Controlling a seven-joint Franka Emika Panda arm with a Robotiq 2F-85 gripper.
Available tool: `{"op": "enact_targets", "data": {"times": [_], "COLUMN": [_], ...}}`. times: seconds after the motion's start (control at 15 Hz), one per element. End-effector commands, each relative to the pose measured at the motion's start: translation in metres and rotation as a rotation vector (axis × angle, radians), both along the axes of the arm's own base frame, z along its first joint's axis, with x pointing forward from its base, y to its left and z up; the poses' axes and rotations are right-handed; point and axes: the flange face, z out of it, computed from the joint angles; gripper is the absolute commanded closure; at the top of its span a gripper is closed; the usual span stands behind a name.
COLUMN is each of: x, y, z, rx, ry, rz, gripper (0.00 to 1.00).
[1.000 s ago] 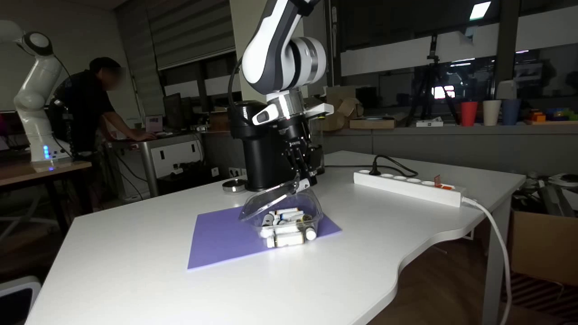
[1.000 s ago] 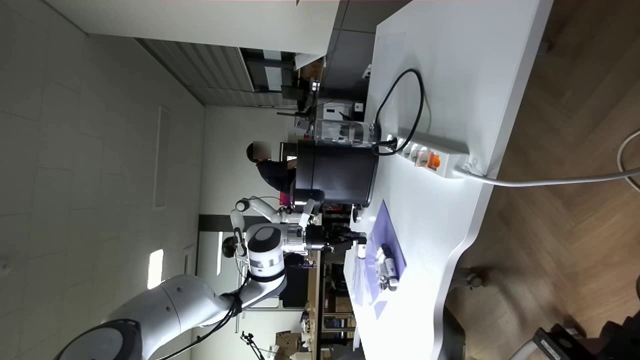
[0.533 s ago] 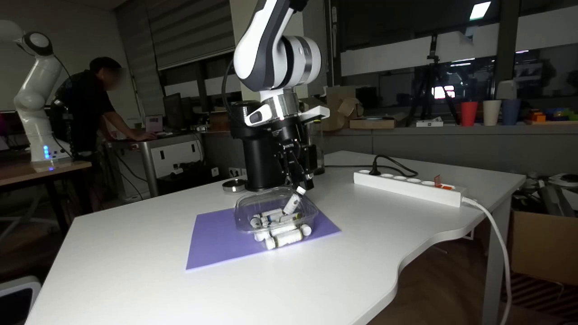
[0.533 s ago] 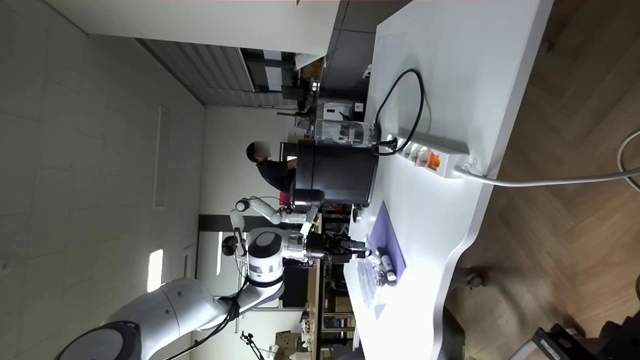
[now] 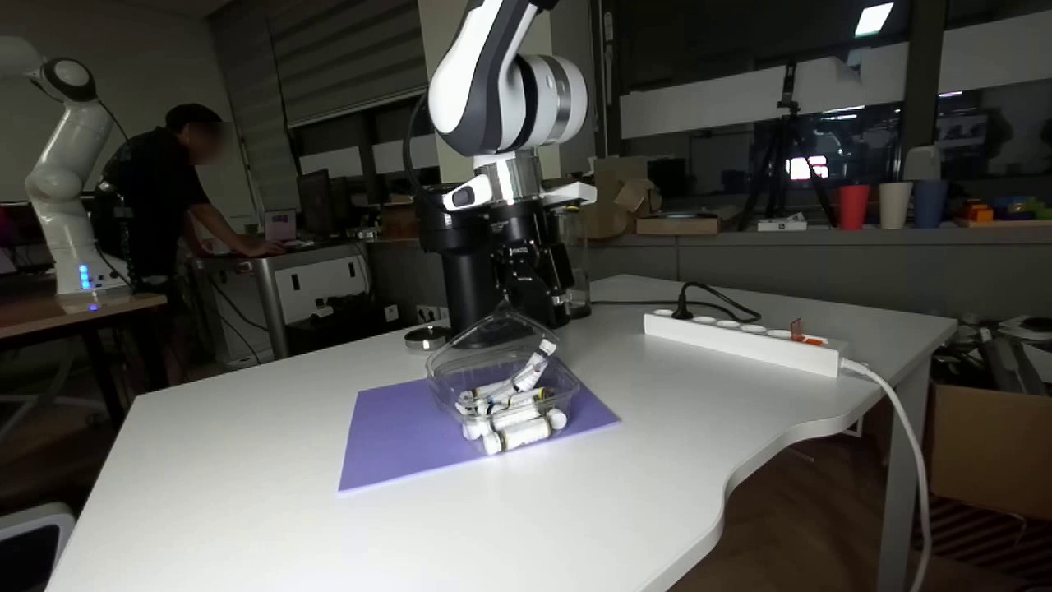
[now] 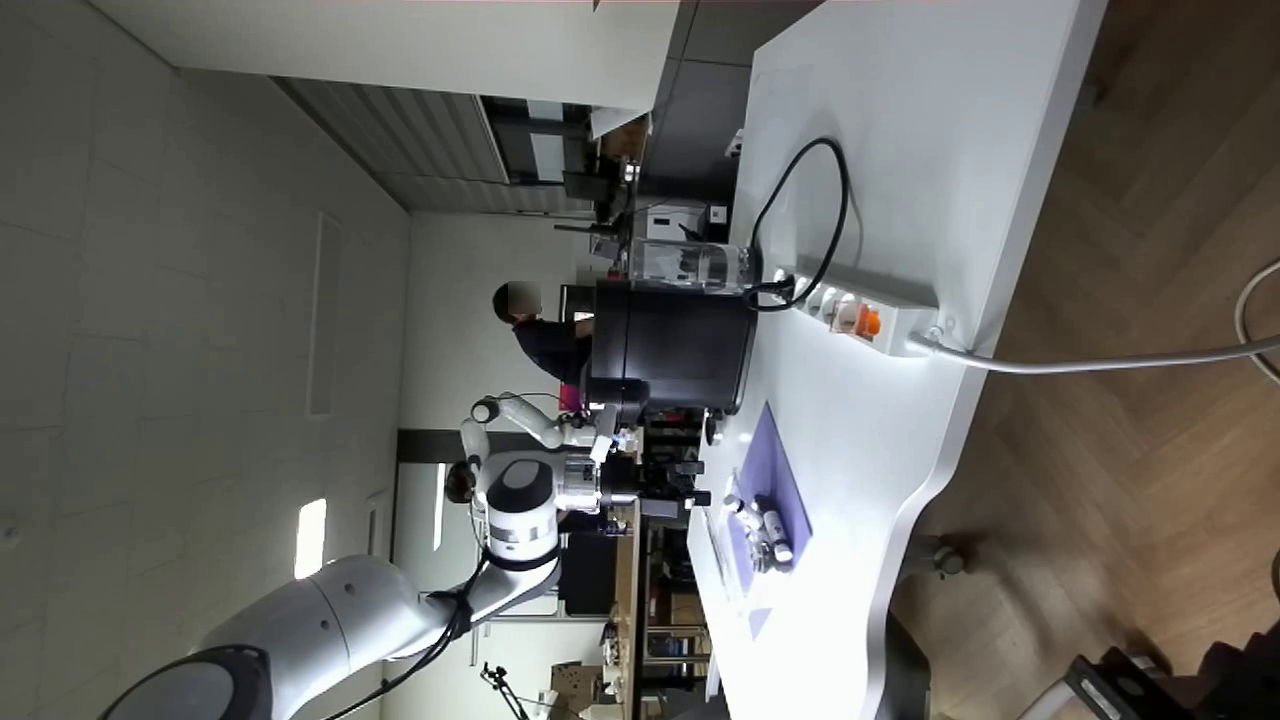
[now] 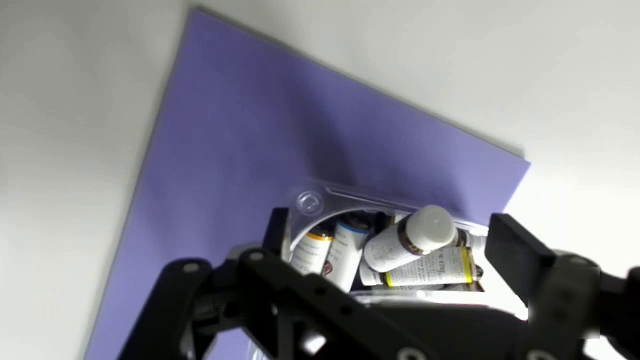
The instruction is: Put the bottle on the table inside the colourless box
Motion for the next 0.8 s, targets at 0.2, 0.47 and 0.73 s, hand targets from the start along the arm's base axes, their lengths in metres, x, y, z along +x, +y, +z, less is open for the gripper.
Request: {"op": "enact_targets", "data": {"times": [0.2,0.47,0.73], "x": [0.018,0.024,0.023], "y": [-0.022,-0.036,-0.038], "z": [0.043,0.055,0.047], "rx": [-0.021,-0.087,-0.063], "ry": [-0.140,-0.138,-0.135], "rz": [-0.109,-0.126,-0.100], "gripper": [0.00,0.00,0.00]}}
